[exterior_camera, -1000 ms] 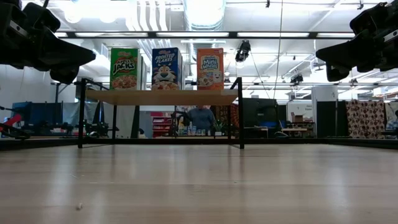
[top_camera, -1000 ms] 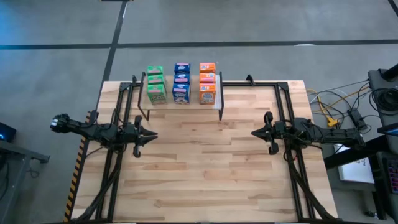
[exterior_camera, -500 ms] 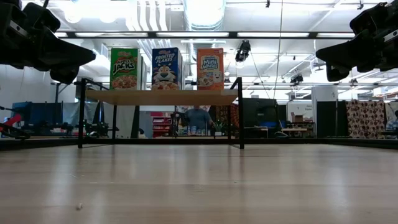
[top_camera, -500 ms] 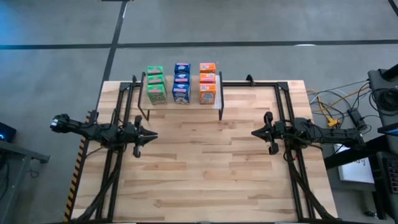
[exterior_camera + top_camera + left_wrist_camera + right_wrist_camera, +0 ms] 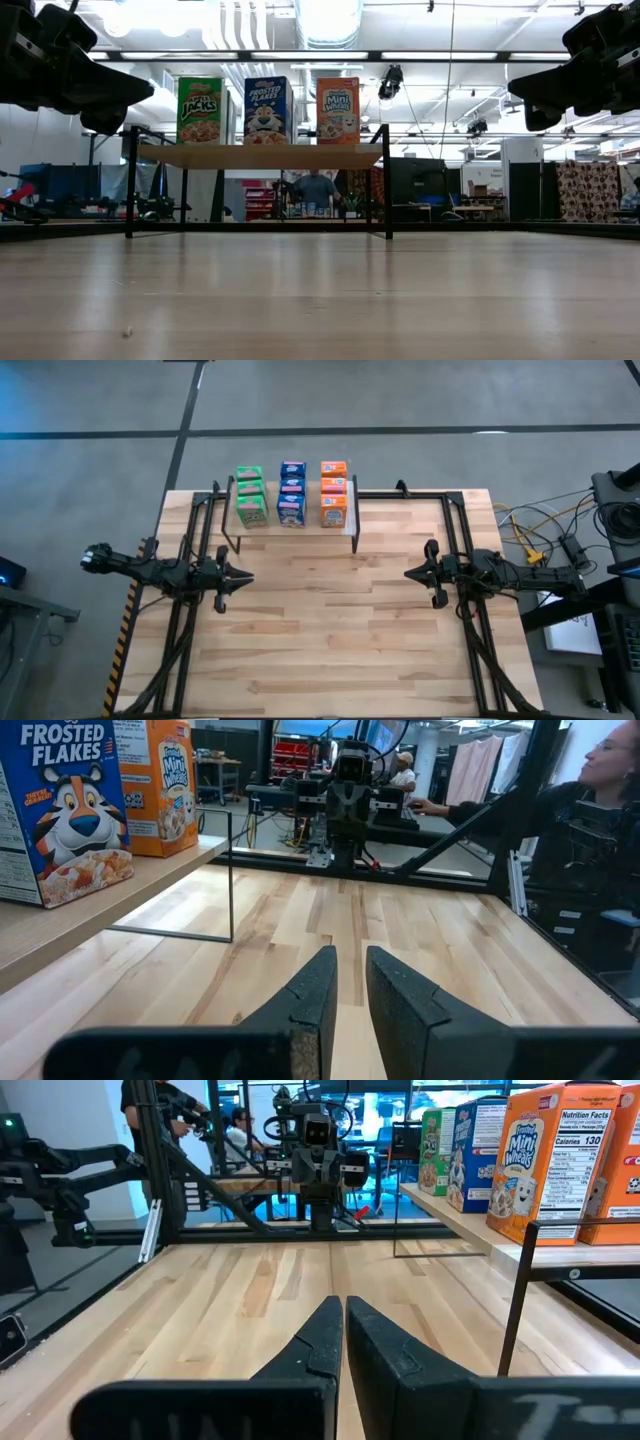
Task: Stack cereal on shelf
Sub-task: Return to Home Position
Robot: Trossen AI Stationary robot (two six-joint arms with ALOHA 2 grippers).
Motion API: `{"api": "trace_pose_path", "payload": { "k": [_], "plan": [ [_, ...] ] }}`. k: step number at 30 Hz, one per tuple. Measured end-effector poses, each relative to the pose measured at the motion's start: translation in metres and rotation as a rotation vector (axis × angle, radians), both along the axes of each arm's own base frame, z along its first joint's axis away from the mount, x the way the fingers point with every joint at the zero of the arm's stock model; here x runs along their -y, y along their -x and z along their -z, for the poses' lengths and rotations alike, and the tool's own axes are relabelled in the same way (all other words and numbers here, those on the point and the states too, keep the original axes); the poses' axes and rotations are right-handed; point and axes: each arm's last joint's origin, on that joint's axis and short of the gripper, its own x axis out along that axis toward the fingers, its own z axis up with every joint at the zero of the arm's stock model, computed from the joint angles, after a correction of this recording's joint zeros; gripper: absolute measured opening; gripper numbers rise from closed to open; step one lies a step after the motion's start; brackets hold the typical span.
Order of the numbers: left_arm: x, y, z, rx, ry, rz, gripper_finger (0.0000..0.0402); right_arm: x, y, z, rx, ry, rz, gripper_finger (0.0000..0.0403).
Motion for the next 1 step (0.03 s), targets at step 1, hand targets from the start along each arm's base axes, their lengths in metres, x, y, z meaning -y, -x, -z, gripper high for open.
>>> {"api": "trace_pose_path", "payload": {
  "k": [1],
  "plan": [
    [0.0,0.0,0.0,0.0,0.0,0.0,0.0041,0.0,0.0,0.0,0.0,-0.001,0.0,0.0009]
  ]
}}
